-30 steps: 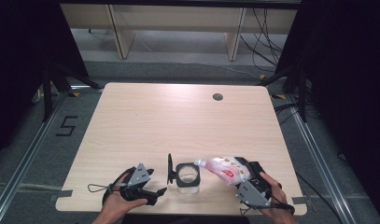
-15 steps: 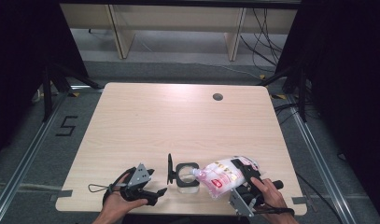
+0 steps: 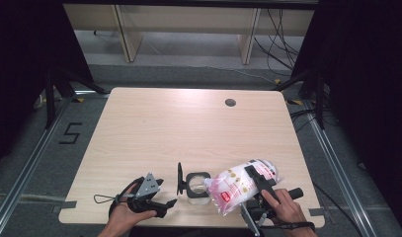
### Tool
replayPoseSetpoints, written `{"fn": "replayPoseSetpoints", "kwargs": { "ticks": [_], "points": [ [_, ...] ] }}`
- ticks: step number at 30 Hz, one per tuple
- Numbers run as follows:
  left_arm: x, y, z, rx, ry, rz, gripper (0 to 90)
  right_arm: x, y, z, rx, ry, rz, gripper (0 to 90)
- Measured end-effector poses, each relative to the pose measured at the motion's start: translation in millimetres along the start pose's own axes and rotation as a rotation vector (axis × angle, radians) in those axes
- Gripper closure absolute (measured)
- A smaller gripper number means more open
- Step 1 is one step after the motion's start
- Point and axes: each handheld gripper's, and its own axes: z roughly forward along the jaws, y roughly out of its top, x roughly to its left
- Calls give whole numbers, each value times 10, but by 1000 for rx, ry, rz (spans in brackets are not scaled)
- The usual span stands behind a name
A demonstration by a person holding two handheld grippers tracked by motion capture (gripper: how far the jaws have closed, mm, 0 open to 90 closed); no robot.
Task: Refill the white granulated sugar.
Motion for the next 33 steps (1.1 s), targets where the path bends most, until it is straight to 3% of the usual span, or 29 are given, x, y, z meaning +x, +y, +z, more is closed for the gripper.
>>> {"fn": "replayPoseSetpoints", "kwargs": {
  "ticks": [1,2,3,4,5,6,7,9,10,11,13,19,20,21,22,23,26,27,28,31,33],
  "points": [
    [2,2,0,4,-9,-1,189,11,5,0,9,1,7,398],
    [24,7,-5,16,-10,32,189,2,22,1,6,-5,-27,398],
    [12,1,-2,21,-7,6,189,41,25,6,1,-14,10,399],
    [10,3,-4,24,-6,8,189,28,40,-1,13,-9,-27,399],
    [-2,2,1,12,-12,-3,189,18,46,12,-3,-34,-66,399],
    [2,3,-4,17,-12,4,189,26,47,-8,24,-8,-64,400],
    [-1,2,0,12,-12,-2,189,35,54,2,11,-31,-73,400],
    [8,3,-4,23,-8,8,189,-31,76,5,-6,-35,-157,401],
    [12,3,-7,26,-5,12,190,-31,81,-8,12,-23,-154,401],
    [-2,1,1,11,-14,-4,189,15,67,-1,4,-45,-101,402],
    [15,3,-6,30,-3,17,190,1,69,-1,4,-44,-111,403],
    [8,3,-4,29,6,20,190,-6,72,-35,49,-22,-126,405],
    [8,3,-4,29,5,20,191,-4,76,-33,37,-53,-136,405],
    [8,4,-4,29,5,20,191,21,77,-52,57,-59,-98,405],
    [-8,3,1,15,-4,1,191,-32,92,-49,36,-67,-159,407],
    [-7,3,0,16,-3,2,191,-48,96,-59,42,-55,-157,407],
    [18,11,-11,21,-10,39,191,-49,95,-50,16,-84,-159,408],
    [9,8,-9,20,-13,24,191,-14,88,-51,30,-67,-130,408],
    [4,4,-5,23,-11,8,191,-25,94,-46,26,-69,-157,409],
    [6,5,-4,25,-10,14,191,-8,101,-53,33,-59,-149,409],
    [4,0,4,16,2,18,191,-36,118,-48,20,-82,-189,409]
  ]
}}
